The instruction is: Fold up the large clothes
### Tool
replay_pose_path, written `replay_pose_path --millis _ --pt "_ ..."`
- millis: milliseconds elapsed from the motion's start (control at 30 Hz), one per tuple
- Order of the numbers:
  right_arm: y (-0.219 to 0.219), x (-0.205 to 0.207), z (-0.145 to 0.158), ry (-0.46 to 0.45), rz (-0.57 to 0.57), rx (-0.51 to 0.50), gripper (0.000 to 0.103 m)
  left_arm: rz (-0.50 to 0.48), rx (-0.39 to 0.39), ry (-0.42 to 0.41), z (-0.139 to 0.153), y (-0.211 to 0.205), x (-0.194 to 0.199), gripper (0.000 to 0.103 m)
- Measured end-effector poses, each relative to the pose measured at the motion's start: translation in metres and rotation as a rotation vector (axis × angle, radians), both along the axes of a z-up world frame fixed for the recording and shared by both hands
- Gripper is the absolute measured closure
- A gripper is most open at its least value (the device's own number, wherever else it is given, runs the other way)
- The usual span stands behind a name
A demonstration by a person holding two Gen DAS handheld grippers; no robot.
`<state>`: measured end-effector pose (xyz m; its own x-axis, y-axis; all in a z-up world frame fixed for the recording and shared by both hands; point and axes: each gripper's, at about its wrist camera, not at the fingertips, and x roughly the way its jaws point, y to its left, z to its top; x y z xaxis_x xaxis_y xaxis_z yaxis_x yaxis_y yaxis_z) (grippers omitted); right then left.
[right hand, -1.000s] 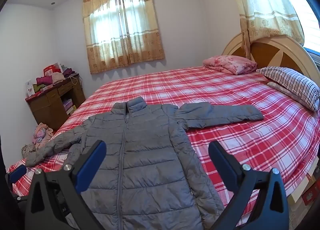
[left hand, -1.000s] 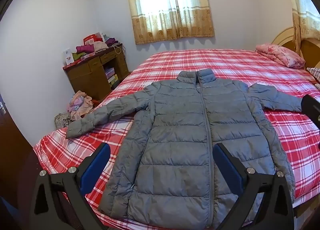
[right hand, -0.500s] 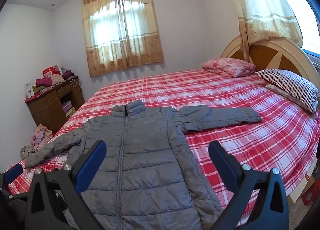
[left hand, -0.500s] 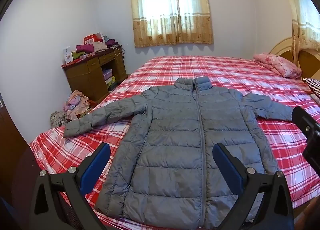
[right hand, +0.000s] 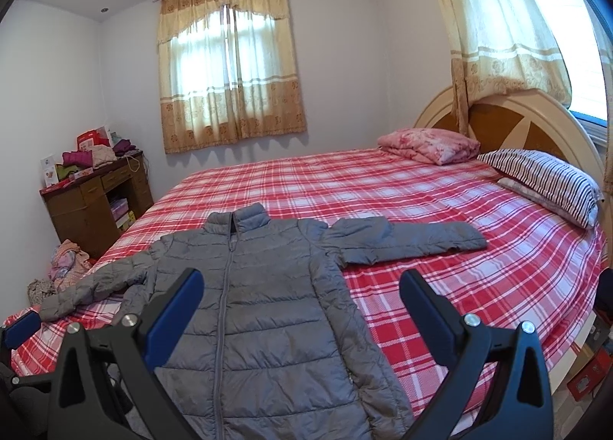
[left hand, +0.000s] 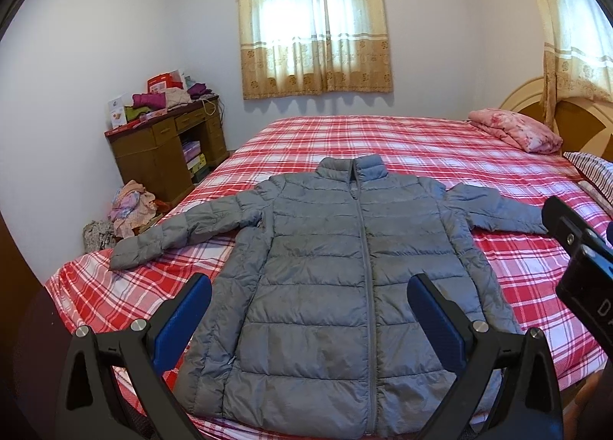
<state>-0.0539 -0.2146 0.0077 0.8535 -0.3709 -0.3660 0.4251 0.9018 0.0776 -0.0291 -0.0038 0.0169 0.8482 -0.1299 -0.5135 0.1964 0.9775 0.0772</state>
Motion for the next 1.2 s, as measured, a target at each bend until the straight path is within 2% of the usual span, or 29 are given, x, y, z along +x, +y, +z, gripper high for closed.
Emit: replay_pose_path --millis 1200 --pt "-0.0018 -0.0024 -0.0012 0.001 -0.002 0.014 0.000 -0.005 -0.007 -0.003 0.0064 0.0025 -0.0034 0.001"
